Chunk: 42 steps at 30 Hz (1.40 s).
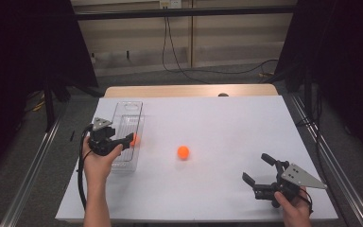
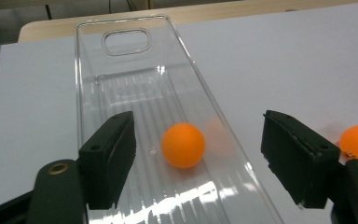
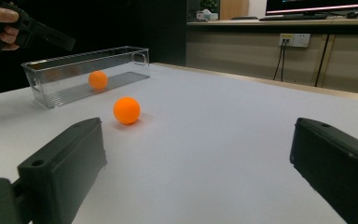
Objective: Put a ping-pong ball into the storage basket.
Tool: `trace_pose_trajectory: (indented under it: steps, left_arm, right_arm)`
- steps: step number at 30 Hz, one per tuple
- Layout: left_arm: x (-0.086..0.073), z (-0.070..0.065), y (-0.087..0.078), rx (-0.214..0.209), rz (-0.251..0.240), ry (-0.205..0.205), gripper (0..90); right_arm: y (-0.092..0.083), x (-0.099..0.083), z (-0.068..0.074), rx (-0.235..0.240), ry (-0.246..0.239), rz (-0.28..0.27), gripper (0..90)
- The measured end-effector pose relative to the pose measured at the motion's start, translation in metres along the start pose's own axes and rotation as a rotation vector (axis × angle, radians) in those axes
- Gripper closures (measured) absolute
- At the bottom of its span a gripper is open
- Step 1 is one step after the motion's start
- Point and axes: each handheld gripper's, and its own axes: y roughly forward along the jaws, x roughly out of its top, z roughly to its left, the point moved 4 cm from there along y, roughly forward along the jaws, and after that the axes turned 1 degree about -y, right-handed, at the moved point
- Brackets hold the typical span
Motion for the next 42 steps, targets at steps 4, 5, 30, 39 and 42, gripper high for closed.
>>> trace_pose_trajectory:
  steps: [4, 5, 30, 39, 42]
  left_arm:
    - [0.002, -0.005, 0.000, -0.018, 0.000, -0.003, 20.3]
    - [0.002, -0.006, 0.000, -0.023, 0.001, -0.003, 18.9]
    - [0.011, -0.038, 0.006, -0.113, -0.011, 0.032, 12.1]
    - [0.013, -0.049, 0.010, -0.130, -0.011, 0.047, 11.2]
    - [0.014, -0.052, 0.011, -0.137, -0.008, 0.057, 10.9]
  right_arm:
    - [0.000, 0.000, 0.000, 0.001, -0.001, 0.001, 2.7]
    - [0.000, 0.000, 0.000, 0.001, 0.000, 0.000, 2.8]
    - [0.000, 0.000, 0.000, 0.003, -0.004, 0.002, 2.7]
    - [0.000, 0.000, 0.000, 0.003, -0.005, 0.002, 2.7]
    - [0.000, 0.000, 0.000, 0.003, -0.005, 0.002, 2.8]
